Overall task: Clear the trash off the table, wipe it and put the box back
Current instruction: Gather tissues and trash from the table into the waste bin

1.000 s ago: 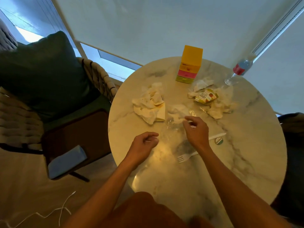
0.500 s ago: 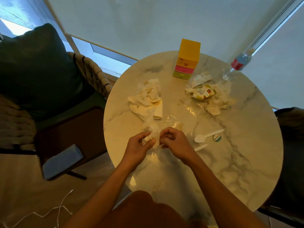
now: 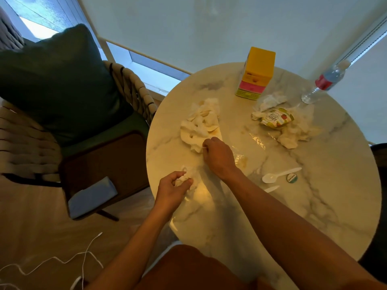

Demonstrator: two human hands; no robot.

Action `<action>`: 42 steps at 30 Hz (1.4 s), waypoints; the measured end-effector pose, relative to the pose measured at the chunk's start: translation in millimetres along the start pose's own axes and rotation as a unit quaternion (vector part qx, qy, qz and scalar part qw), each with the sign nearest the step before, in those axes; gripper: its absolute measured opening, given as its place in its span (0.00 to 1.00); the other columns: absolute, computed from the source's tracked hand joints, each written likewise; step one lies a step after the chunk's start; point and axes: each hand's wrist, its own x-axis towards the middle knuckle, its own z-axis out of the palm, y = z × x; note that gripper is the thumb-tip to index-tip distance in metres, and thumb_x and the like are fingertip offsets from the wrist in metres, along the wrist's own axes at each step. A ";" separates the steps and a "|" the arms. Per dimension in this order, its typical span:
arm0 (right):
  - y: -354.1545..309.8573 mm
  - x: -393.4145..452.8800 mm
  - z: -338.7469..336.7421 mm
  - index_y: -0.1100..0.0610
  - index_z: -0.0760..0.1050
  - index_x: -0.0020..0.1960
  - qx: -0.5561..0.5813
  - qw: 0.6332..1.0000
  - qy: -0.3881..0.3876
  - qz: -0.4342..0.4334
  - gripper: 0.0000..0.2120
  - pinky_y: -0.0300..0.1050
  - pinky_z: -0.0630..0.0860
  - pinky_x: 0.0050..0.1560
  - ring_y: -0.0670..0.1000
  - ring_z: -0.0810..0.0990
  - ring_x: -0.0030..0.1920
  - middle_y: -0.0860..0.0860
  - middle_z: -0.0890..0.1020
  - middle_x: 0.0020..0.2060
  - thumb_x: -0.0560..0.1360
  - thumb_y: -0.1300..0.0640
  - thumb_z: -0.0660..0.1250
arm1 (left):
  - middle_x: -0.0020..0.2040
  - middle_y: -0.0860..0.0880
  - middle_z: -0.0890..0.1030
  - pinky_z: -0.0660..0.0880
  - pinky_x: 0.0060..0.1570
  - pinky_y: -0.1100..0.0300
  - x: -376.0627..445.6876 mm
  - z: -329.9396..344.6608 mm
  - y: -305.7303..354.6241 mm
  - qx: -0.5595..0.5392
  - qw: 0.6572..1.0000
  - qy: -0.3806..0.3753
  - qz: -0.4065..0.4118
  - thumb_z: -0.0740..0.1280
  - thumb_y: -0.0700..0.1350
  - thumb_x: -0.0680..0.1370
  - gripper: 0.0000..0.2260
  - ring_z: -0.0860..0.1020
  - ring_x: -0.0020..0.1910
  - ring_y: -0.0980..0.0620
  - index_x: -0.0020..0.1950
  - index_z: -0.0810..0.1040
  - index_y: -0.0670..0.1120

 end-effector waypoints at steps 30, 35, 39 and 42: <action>218.8 -414.3 -54.0 0.59 0.81 0.52 0.321 0.810 0.246 0.424 0.11 0.42 0.79 0.47 0.49 0.80 0.46 0.54 0.81 0.51 0.79 0.65 0.60 | 0.37 0.45 0.83 0.78 0.44 0.53 -164.6 194.6 -52.2 0.193 0.918 -0.343 0.053 0.75 0.39 0.70 0.04 0.80 0.37 0.52 0.42 0.83 0.43; 254.3 -488.9 -44.6 0.58 0.79 0.57 0.327 0.795 0.218 0.462 0.11 0.39 0.78 0.51 0.49 0.79 0.49 0.52 0.80 0.52 0.76 0.57 0.68 | 0.43 0.53 0.83 0.75 0.46 0.66 -217.8 237.0 -96.5 0.258 0.871 -0.416 0.053 0.75 0.45 0.71 0.09 0.79 0.44 0.59 0.50 0.84 0.52; 282.7 -529.1 -30.7 0.63 0.77 0.59 0.322 0.793 0.184 0.483 0.12 0.16 0.64 0.41 0.47 0.74 0.52 0.52 0.77 0.53 0.78 0.61 0.65 | 0.45 0.55 0.81 0.73 0.51 0.66 -246.3 266.3 -141.5 0.307 0.836 -0.453 0.033 0.71 0.41 0.74 0.15 0.78 0.47 0.60 0.55 0.79 0.58; 306.0 -545.9 -5.4 0.71 0.74 0.59 0.330 0.776 0.206 0.497 0.12 0.18 0.65 0.44 0.53 0.74 0.54 0.56 0.75 0.52 0.77 0.69 0.63 | 0.52 0.50 0.79 0.72 0.51 0.66 -254.3 288.2 -176.6 0.350 0.822 -0.448 0.024 0.70 0.37 0.73 0.20 0.77 0.50 0.56 0.59 0.77 0.58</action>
